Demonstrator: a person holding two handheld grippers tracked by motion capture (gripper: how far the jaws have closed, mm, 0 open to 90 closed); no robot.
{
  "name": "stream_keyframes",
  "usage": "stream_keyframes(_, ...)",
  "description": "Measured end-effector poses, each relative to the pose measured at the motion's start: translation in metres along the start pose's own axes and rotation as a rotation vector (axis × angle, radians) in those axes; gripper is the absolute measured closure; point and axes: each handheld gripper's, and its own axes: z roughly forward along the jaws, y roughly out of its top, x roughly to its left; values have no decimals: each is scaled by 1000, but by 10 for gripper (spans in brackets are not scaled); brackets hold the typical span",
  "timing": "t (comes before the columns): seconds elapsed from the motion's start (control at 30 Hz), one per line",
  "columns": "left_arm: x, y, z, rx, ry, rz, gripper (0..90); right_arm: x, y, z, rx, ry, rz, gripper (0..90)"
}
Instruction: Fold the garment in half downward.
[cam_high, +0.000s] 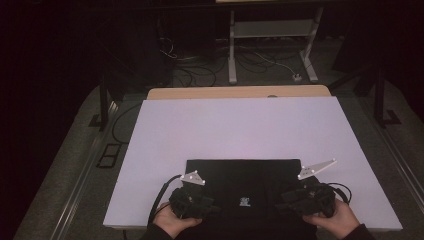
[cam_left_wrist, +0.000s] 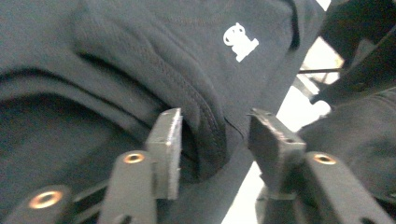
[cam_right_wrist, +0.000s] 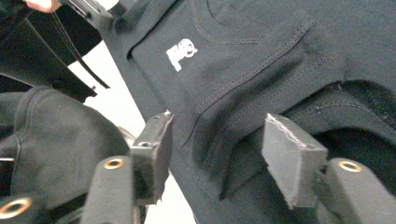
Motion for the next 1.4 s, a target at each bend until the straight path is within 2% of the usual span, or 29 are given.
stream_keyframes(0.03, -1, 0, -1, -5, 9, 15, 425, 1, 0, 0, 3, -3, -5, 379)
stream_keyframes(0.13, -2, 1, -4, -23, -9, 18, 359, 5, 1, -1, 4, -21, -25, 310)
stream_keyframes(0.3, -2, 4, -5, -16, -19, 26, 263, 10, 4, -2, 0, -44, -51, 188)
stream_keyframes(0.43, -1, 9, -8, -26, -21, 38, 218, 11, 7, -4, -10, -74, -50, 118)
stream_keyframes(0.53, -1, 13, -9, -32, -36, 41, 188, 9, 9, -6, -15, -80, -44, 38)
stream_keyframes(0.6, 0, 15, -9, -17, -45, 58, 153, 8, 11, -6, -5, -93, -41, 4)
stream_keyframes(0.8, 2, 20, -12, -38, -52, 54, 44, 6, 15, -12, -19, -85, -41, 0)
stream_keyframes(0.87, 4, 21, -13, -35, -42, 57, 0, 6, 15, -16, -28, -91, -45, 0)
stream_keyframes(1.1, 10, 22, -20, -31, -22, 69, 0, -1, 17, -35, -69, -107, -28, 0)
stream_keyframes(1.23, 14, 23, -26, -39, -9, 72, 0, -6, 19, -45, -113, -102, -19, 0)
stream_keyframes(1.4, 17, 23, -32, -55, 9, 76, 0, -10, 22, -53, -116, -123, -24, 0)
